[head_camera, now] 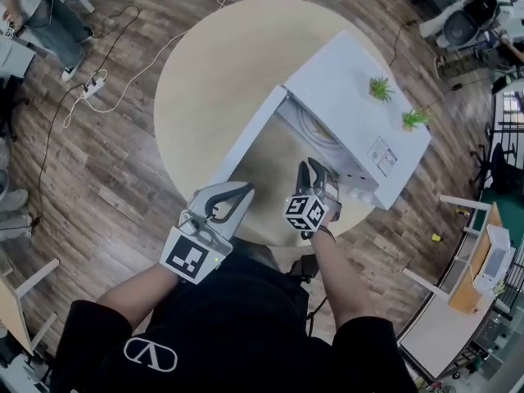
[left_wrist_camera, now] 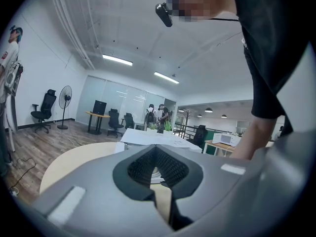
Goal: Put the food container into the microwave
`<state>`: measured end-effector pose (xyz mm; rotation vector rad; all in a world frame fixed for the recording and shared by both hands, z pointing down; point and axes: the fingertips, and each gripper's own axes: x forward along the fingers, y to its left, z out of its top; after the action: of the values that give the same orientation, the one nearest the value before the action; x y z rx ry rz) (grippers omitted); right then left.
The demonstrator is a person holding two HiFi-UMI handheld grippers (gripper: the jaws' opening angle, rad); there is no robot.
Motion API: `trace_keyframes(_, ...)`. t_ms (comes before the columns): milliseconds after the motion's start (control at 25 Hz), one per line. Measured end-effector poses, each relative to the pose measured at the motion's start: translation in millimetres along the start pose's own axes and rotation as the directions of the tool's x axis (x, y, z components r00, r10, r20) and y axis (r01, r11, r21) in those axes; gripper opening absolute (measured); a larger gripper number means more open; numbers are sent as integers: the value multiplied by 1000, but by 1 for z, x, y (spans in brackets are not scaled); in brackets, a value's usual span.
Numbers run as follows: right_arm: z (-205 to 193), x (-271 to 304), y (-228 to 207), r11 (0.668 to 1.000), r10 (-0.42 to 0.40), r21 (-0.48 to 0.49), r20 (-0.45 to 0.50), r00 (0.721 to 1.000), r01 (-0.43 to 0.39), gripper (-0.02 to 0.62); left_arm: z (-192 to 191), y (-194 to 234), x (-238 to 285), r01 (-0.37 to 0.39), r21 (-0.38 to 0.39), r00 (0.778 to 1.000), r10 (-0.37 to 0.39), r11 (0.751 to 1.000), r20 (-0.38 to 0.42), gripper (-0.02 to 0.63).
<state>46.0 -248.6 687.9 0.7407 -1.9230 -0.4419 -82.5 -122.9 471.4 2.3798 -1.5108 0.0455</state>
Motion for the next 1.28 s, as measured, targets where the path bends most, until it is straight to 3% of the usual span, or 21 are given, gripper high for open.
trace_keyframes(240, -29, -53, 32, 989, 136, 64, -72, 988, -132, 34, 21, -14, 13, 53, 42, 998, -54, 998, 29, 0)
trace_keyframes(400, -28, -97, 43, 970, 209, 136, -59, 976, -200, 15, 36, -31, 25, 107, 78, 993, -111, 991, 43, 0)
trace_keyframes(520, -10, -136, 44, 949, 247, 201, 7, 969, -244, 11, 49, -46, 35, 154, 109, 986, -161, 982, 53, 0)
trace_keyframes(720, 45, -207, 22, 897, 248, 315, 225, 942, -311, 9, 71, -73, 48, 227, 156, 968, -240, 961, 70, 0)
trace_keyframes(880, 84, -259, -18, 872, 132, 385, 408, 904, -301, 10, 84, -90, 54, 259, 195, 957, -279, 946, 78, 0)
trace_keyframes(1000, 104, -298, -62, 809, -36, 517, 518, 854, -279, 9, 97, -100, 55, 275, 224, 949, -301, 935, 92, 0)
trace_keyframes(1080, 108, -319, -90, 766, -134, 589, 538, 832, -257, 9, 106, -105, 56, 280, 241, 944, -312, 929, 106, 0)
trace_keyframes(1280, 102, -358, -139, 732, -340, 663, 555, 760, -157, 9, 132, -115, 56, 273, 299, 920, -339, 914, 196, 0)
